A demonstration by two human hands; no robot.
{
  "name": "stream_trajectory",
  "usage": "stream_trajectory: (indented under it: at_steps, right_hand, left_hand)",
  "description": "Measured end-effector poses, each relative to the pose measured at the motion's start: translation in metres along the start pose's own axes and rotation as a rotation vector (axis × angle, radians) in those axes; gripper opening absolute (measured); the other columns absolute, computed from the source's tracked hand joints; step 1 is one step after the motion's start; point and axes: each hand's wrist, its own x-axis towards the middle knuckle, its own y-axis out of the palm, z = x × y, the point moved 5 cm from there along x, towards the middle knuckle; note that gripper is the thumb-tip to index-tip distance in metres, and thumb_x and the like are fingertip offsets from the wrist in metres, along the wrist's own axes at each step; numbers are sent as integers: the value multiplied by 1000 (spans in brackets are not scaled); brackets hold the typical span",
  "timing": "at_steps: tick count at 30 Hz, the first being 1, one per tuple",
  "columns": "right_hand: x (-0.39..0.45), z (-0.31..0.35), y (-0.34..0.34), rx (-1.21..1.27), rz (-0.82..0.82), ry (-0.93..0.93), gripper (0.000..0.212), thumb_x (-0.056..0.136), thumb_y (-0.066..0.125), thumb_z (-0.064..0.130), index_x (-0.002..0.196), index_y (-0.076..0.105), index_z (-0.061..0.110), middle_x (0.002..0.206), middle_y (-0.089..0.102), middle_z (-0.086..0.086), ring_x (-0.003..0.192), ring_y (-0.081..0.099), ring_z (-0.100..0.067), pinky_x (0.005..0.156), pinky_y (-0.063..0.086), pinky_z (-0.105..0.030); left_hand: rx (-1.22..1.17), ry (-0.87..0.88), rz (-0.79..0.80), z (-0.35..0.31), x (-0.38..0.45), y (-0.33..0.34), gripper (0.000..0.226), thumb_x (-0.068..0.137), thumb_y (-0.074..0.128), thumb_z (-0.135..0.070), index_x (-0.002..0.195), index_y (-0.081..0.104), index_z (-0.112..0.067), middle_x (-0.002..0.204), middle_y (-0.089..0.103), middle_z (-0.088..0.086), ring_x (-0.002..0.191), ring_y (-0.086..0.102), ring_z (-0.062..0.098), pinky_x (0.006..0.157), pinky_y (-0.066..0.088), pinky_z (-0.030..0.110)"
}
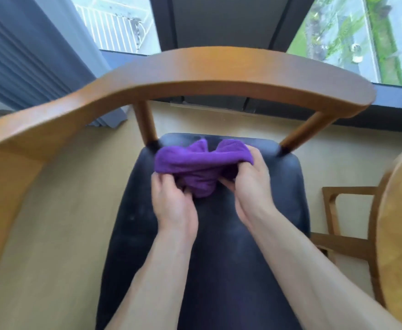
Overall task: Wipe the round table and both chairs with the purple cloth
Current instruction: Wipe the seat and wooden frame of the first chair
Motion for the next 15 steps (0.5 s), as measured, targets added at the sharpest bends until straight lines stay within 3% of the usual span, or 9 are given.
stream_trajectory:
  at_steps: [5, 8, 10, 11, 13, 14, 15]
  right_hand:
    - [8, -4, 105, -39, 63, 9, 32, 89, 44, 9, 117, 58, 14, 114, 67, -10, 105, 65, -29, 90, 56, -44]
    - [30, 11, 153, 13, 96, -5, 29, 92, 36, -1, 96, 61, 13, 89, 65, -4, 80, 59, -17, 70, 50, -30]
    - [44, 14, 169, 51, 84, 58, 35, 92, 32, -1, 81, 57, 21, 74, 59, 3, 67, 53, -9, 65, 47, -26]
    - [49, 13, 172, 52, 83, 83, 35, 94, 32, 1, 77, 55, 22, 68, 57, 5, 61, 53, -6, 63, 47, -26]
    - [52, 6, 174, 53, 116, 88, 33, 96, 32, 6, 78, 55, 23, 66, 57, 8, 55, 55, -2, 56, 48, -22]
    - [51, 0, 173, 48, 140, 72, 32, 96, 32, 7, 82, 55, 25, 71, 59, 8, 60, 57, -2, 54, 47, -19]
    - [48, -6, 171, 34, 169, 47, 32, 96, 32, 8, 88, 56, 27, 79, 61, 7, 69, 59, -3, 59, 48, -18]
  left_hand:
    - [-31, 233, -183, -72, 50, -32, 17, 103, 43, -7, 98, 54, -19, 107, 60, 9, 95, 60, 21, 84, 49, 33]
    - [-44, 303, -151, -98, 91, -13, 27, 102, 40, 2, 126, 49, -6, 129, 60, 15, 114, 62, 27, 98, 51, 41]
    - [26, 248, -68, -105, 106, 10, 25, 98, 46, -6, 122, 56, -8, 106, 70, 9, 90, 70, 19, 73, 59, 33]
    - [114, 192, -15, -104, 112, 23, 26, 92, 50, -16, 114, 60, -8, 92, 70, 8, 77, 68, 19, 60, 55, 29]
    - [285, 70, 68, -99, 121, 37, 54, 75, 43, -33, 113, 63, 1, 95, 69, 22, 76, 62, 26, 58, 47, 34]
    - [359, 38, 117, -94, 128, 38, 59, 74, 41, -34, 113, 63, 5, 96, 68, 25, 74, 61, 27, 61, 45, 36]
    - [429, 37, 152, -91, 136, 38, 50, 80, 42, -31, 106, 64, 5, 86, 67, 22, 67, 60, 24, 60, 45, 34]
